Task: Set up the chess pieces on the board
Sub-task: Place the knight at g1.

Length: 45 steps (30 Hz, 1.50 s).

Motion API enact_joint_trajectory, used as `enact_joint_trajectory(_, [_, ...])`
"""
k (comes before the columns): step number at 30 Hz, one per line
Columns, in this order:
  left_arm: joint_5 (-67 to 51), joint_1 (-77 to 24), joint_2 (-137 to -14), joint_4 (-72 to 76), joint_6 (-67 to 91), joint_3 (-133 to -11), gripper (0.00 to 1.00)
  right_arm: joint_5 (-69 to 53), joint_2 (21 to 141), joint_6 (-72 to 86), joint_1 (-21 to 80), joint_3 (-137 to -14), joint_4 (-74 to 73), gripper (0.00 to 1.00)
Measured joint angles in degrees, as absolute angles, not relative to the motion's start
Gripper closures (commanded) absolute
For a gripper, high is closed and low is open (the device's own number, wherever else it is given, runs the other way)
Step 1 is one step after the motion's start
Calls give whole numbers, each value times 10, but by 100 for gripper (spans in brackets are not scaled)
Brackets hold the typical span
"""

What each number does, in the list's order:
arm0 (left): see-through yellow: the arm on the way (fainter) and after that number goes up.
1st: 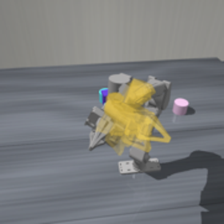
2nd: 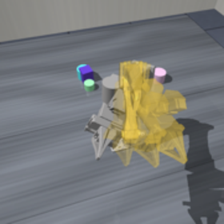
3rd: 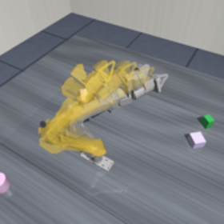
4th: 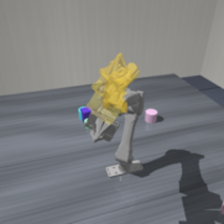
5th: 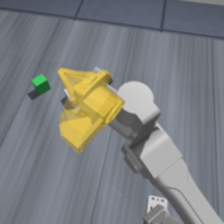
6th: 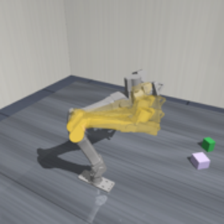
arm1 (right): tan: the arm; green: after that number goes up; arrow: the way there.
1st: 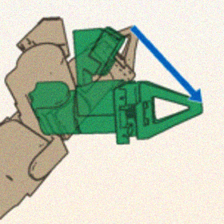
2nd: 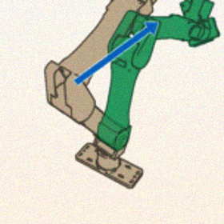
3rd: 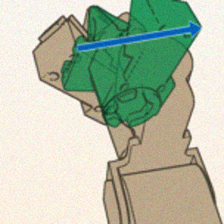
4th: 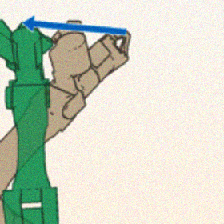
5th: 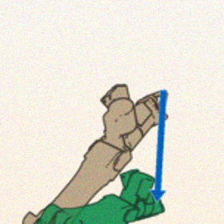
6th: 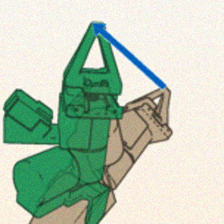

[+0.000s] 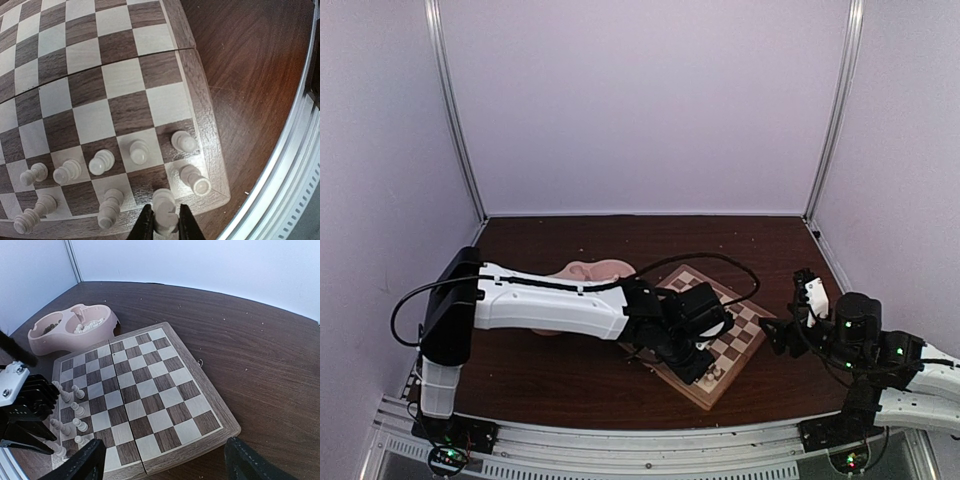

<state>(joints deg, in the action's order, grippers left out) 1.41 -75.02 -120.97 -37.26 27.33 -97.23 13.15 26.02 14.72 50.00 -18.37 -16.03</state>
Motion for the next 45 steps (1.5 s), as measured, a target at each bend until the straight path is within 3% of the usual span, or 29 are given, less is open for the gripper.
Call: enact_joint_trajectory(45, [47, -750, -1239, -406, 254, -1009, 85, 131, 260, 147, 500, -184, -160, 15])
